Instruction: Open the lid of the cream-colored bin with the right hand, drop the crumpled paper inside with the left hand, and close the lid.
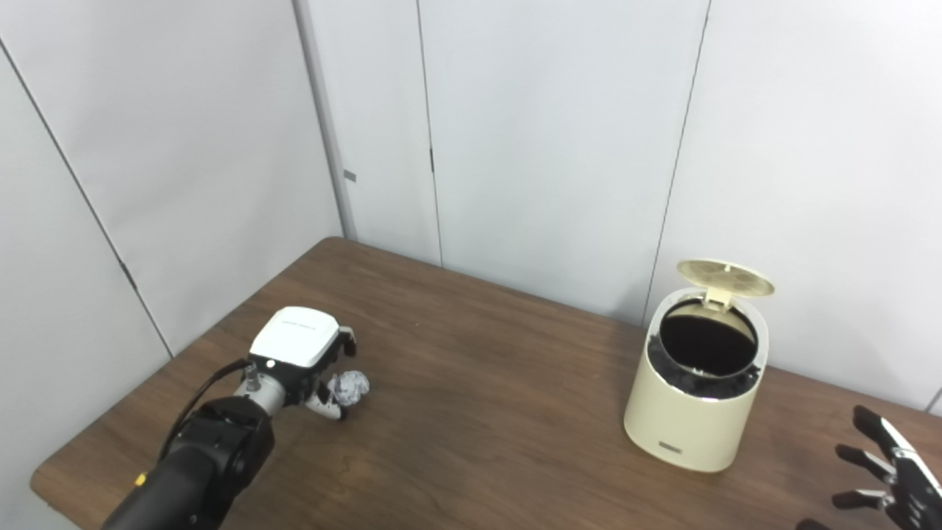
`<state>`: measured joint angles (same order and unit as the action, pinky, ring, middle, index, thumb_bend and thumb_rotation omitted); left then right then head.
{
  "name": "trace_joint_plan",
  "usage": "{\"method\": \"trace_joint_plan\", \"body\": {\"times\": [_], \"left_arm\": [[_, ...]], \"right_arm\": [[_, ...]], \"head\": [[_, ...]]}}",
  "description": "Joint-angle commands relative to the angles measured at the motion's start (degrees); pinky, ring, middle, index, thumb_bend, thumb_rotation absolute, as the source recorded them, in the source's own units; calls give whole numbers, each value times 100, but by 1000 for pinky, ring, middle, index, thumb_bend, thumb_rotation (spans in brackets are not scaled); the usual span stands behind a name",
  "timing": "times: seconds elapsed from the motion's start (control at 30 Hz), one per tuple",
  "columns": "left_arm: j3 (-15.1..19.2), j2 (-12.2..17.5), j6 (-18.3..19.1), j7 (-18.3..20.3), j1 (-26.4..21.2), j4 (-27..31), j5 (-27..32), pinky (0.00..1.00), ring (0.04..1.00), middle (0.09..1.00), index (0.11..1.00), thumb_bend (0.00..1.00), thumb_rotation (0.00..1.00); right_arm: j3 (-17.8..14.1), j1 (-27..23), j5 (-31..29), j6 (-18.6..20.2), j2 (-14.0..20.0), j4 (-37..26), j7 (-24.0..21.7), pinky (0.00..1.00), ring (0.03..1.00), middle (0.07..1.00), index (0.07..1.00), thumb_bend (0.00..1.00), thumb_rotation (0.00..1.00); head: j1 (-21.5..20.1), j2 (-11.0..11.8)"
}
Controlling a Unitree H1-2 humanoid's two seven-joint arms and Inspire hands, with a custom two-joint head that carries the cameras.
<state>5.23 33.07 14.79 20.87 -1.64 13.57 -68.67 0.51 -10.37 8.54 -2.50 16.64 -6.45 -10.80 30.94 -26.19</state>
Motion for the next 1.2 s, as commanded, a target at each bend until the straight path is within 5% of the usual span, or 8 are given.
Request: {"method": "trace_joint_plan", "body": {"times": [0.0,0.43,0.53,0.6,0.63,1.17], "left_arm": [[7,160,50,-133,-215,-73,47,517,638,622,683,807,179],[-172,102,51,-298,-198,-411,252,523,633,627,671,808,165],[-239,103,-14,-483,-175,-562,328,521,585,562,620,821,104],[-291,119,-47,-583,-168,-667,393,532,550,463,548,584,21],[-312,128,-56,-607,-160,-696,448,535,534,446,537,553,10],[-745,128,23,-858,-88,-928,715,636,578,434,514,523,0]], "right_arm": [[-41,-108,-11,-102,81,-236,35,581,832,931,909,840,504],[-41,-38,-9,-32,92,-358,44,620,846,945,917,802,490],[-49,-29,-17,1,88,-391,47,602,844,943,920,816,512],[-56,-24,-49,-12,82,-400,45,585,839,940,912,812,499],[-58,-19,-57,-18,85,-408,43,584,840,941,912,806,496],[-108,6,-47,93,120,-507,60,612,828,934,901,791,514]], "head": [[-8,-22],[-44,-107],[-44,-129],[-52,-140],[-57,-162],[-61,-236]]}}
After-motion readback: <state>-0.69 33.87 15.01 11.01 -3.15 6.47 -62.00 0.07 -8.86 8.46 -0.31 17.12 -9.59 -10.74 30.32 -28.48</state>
